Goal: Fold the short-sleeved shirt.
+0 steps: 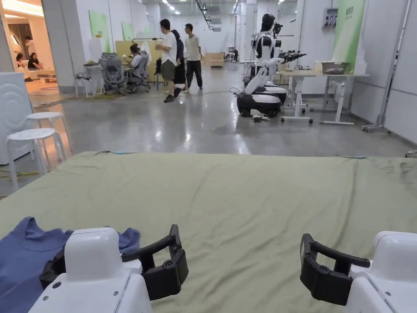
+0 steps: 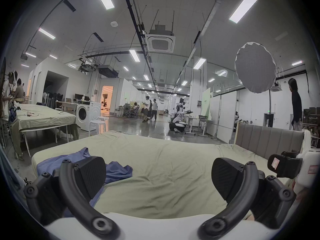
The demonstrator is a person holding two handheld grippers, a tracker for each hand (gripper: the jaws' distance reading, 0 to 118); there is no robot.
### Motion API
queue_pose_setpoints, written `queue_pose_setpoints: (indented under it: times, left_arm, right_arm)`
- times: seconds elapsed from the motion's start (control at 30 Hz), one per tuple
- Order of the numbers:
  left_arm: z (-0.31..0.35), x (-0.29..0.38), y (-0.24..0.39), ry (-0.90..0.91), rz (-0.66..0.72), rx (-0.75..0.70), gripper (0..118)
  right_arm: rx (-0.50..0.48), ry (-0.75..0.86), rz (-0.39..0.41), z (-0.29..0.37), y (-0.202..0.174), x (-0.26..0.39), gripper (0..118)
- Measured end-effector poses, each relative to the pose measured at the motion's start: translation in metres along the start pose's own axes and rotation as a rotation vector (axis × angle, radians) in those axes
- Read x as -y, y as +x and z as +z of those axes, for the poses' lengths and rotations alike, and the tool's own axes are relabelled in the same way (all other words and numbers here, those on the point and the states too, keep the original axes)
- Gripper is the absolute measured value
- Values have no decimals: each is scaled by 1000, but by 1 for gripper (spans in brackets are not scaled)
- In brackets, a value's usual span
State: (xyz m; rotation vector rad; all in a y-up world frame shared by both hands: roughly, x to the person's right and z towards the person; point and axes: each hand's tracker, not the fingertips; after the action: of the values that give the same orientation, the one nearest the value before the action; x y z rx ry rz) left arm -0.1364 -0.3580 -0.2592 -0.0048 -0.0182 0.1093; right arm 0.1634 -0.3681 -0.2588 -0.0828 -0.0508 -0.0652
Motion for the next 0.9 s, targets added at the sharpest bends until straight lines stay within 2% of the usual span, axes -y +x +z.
queue_pose_setpoints:
  times: [0.03, 0.07, 0.1, 0.13, 0.17, 0.2, 0.23, 0.27, 0.3, 0.33, 0.37, 0.4, 0.43, 0.47, 0.5, 0.53, 0.57, 0.6, 0.63, 0.67, 0.7, 0.73, 0.77, 0.8, 0.83, 0.9]
  left_arm:
    - [-2, -1, 1, -10, -11, 1, 118]
    - [-5, -2, 4, -38, -59, -14, 118]
    - [-9, -4, 10, -49, -156, -21, 118]
    - [-13, -4, 19, -52, -318, -9, 118]
    - [-15, 3, 32, -37, -515, -28, 118]
    - [-17, 17, 47, 38, -837, -90, 118]
    - [-17, 48, 61, 198, -1252, -190, 118]
    - [-22, 84, 57, 359, -1626, -273, 118]
    - [-27, 121, 45, 593, -2066, -327, 118]
    - [-27, 130, 30, 691, -2285, -256, 118]
    - [-21, 131, 28, 626, -2277, -86, 118]
    - [-10, 117, 46, 370, -1957, 79, 118]
    - [-9, 106, 45, 264, -1689, 134, 118]
    - [-11, 94, 43, 236, -1522, 109, 118]
    - [-15, 79, 42, 217, -1332, -19, 118]
    - [-15, 57, 37, 145, -1042, -98, 118]
    - [-11, 30, 21, 61, -709, -95, 118]
    - [-8, 8, -4, 1, -276, -62, 118]
    - [-5, 1, -30, -32, 145, -19, 118]
    - [-6, 4, -54, -59, 451, 57, 118]
    - [-10, 11, -68, -71, 591, 183, 118]
    - [-14, 13, -68, -94, 472, 175, 118]
    - [-15, 14, -58, -109, 304, 103, 118]
    - [-12, 18, -47, -72, 86, 15, 118]
    - [-9, 25, -38, -16, -46, 4, 118]
    - [-6, 28, -33, -2, -119, 24, 118]
  right_arm:
    - [1, -11, -2, -1, 0, -1, 118]
    - [-8, -40, -37, -2, 1, -2, 118]
    - [-33, -63, -87, -4, 1, -3, 118]
    - [-77, -77, -79, -7, -1, -4, 118]
    - [-115, -99, 62, -10, -9, -5, 118]
    - [-108, -95, 309, -11, -23, -3, 118]
    - [-36, -28, 669, -8, -44, 6, 118]
    - [44, 84, 1021, -4, -61, 25, 118]
    - [115, 240, 1368, -1, -68, 52, 118]
    - [161, 339, 1595, -3, -68, 72, 118]
    - [172, 353, 1721, -4, -71, 84, 118]
    - [140, 282, 1709, -5, -70, 83, 118]
    - [69, 201, 1561, -3, -71, 78, 118]
    - [25, 130, 1336, -4, -69, 61, 118]
    - [6, 64, 1016, -5, -60, 43, 118]
    - [-19, 26, 618, -3, -43, 20, 118]
    - [-72, -16, 249, -2, -23, 2, 118]
    - [-143, -74, -171, -4, 6, -13, 118]
    - [-245, -98, -475, -12, 32, -9, 118]
    - [-304, -98, -643, -19, 46, 1, 118]
    - [-312, -94, -626, -23, 49, 9, 118]
    - [-249, -84, -474, -21, 46, 9, 118]
    - [-136, -43, -274, -15, 40, 9, 118]
    - [-83, 1, -134, -10, 34, 11, 118]
    - [-74, 7, -90, -9, 34, 11, 118]
    - [-102, -14, -156, -8, 29, 13, 118]
